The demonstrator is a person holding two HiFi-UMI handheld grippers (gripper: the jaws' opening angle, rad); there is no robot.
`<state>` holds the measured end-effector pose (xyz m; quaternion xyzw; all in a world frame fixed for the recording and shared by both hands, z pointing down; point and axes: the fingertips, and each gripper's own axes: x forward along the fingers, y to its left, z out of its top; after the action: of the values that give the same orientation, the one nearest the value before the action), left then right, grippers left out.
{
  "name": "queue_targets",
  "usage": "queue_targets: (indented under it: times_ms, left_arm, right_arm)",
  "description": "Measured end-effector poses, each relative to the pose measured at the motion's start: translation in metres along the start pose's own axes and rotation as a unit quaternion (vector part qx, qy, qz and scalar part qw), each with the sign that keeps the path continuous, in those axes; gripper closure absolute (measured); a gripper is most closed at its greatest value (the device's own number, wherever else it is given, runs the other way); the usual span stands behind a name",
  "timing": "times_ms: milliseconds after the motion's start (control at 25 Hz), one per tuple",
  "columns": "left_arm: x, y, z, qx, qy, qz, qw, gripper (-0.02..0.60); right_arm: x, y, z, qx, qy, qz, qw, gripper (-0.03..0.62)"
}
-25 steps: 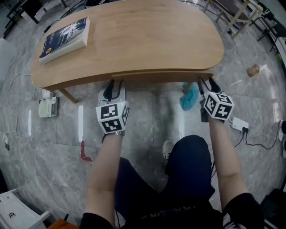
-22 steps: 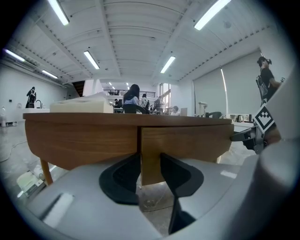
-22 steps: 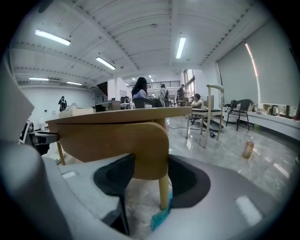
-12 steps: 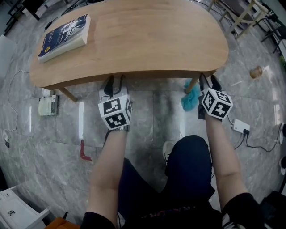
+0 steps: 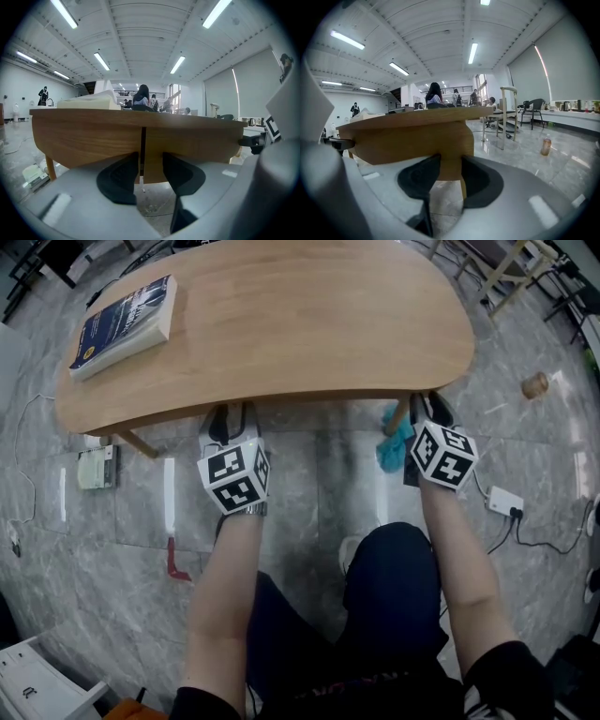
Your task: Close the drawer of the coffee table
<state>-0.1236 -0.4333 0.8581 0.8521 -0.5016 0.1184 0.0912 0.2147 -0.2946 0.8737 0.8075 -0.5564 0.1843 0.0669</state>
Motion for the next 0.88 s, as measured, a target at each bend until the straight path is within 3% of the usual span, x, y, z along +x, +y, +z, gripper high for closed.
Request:
queue_targets:
  times_ms: [240, 320, 360, 400, 600, 880]
  left_arm:
    - [-0.001, 0.003, 0.000, 0.002, 0.004, 0.006, 1.0000, 0.432]
    - [-0.004, 0.005, 0.002, 0.003, 0.001, 0.012, 0.9999, 0.522]
    - [-0.006, 0.005, 0.003, 0.003, 0.000, 0.014, 0.9999, 0.577]
    - [-0.007, 0.005, 0.004, 0.003, 0.000, 0.015, 0.9999, 0.577]
    - [-0.020, 0.004, 0.010, -0.003, 0.020, 0.020, 0.9996, 0.577]
    - [-0.063, -0.010, 0.036, -0.026, 0.102, 0.027, 0.9941, 0.577]
  right_arm:
    - [0.000, -0.001, -0.001, -0.002, -0.005, 0.004, 1.000, 0.457]
    - [0.000, -0.003, -0.001, -0.004, -0.001, 0.005, 1.000, 0.466]
    - [0.000, -0.004, -0.002, -0.005, 0.001, 0.007, 1.000, 0.559]
    - [-0.001, -0.004, -0.002, -0.005, 0.004, 0.010, 1.000, 0.592]
    - [-0.010, 0.005, 0.001, -0.003, 0.030, 0.030, 0.999, 0.592]
    - [-0.053, 0.030, 0.037, -0.032, 0.114, 0.061, 0.991, 0.592]
